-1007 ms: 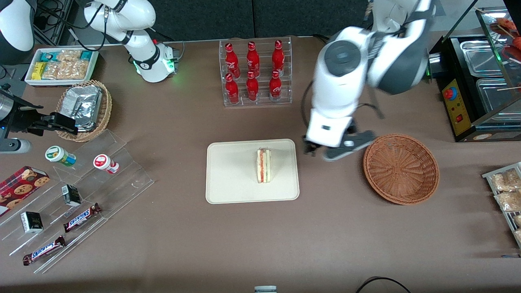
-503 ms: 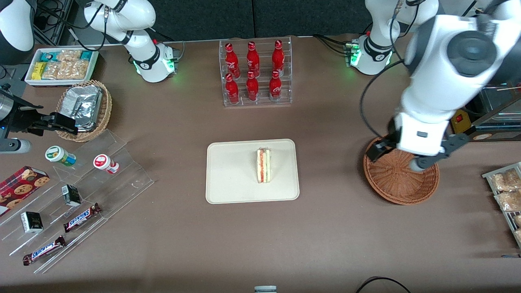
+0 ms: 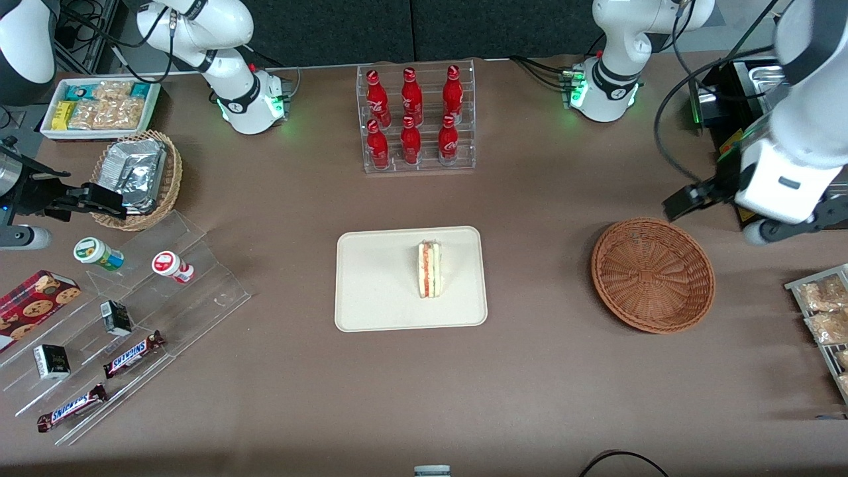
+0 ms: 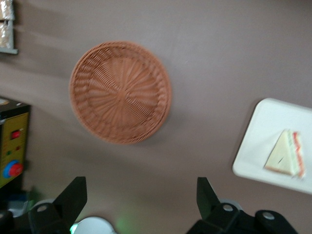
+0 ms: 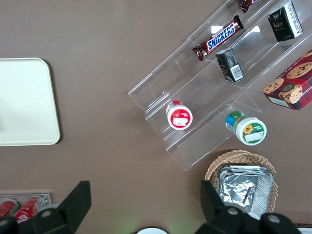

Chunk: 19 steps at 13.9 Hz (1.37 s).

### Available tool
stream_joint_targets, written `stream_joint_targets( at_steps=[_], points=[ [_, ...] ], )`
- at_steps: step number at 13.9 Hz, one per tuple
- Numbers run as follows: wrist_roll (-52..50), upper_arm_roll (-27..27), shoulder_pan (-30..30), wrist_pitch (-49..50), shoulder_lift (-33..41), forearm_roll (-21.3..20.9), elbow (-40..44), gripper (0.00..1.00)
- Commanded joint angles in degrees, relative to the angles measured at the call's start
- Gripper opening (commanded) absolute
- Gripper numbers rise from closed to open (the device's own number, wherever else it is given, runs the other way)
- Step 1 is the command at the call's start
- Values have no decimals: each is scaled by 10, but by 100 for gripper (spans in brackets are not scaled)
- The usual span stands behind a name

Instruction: Place sandwich from basket to tray

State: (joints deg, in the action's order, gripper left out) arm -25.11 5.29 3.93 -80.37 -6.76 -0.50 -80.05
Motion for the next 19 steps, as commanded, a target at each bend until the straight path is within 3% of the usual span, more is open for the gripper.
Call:
stream_joint_targets(
  at_steps=[1, 6, 10, 15, 19],
  points=[
    [45, 22, -33, 8, 60, 7, -68, 99],
    [53, 20, -27, -38, 132, 10, -166, 99],
    [153, -13, -29, -55, 134, 35, -159, 99],
    [175, -17, -31, -5, 102, 27, -90, 99],
    [213, -16, -31, 0, 99, 10, -85, 99]
  ],
)
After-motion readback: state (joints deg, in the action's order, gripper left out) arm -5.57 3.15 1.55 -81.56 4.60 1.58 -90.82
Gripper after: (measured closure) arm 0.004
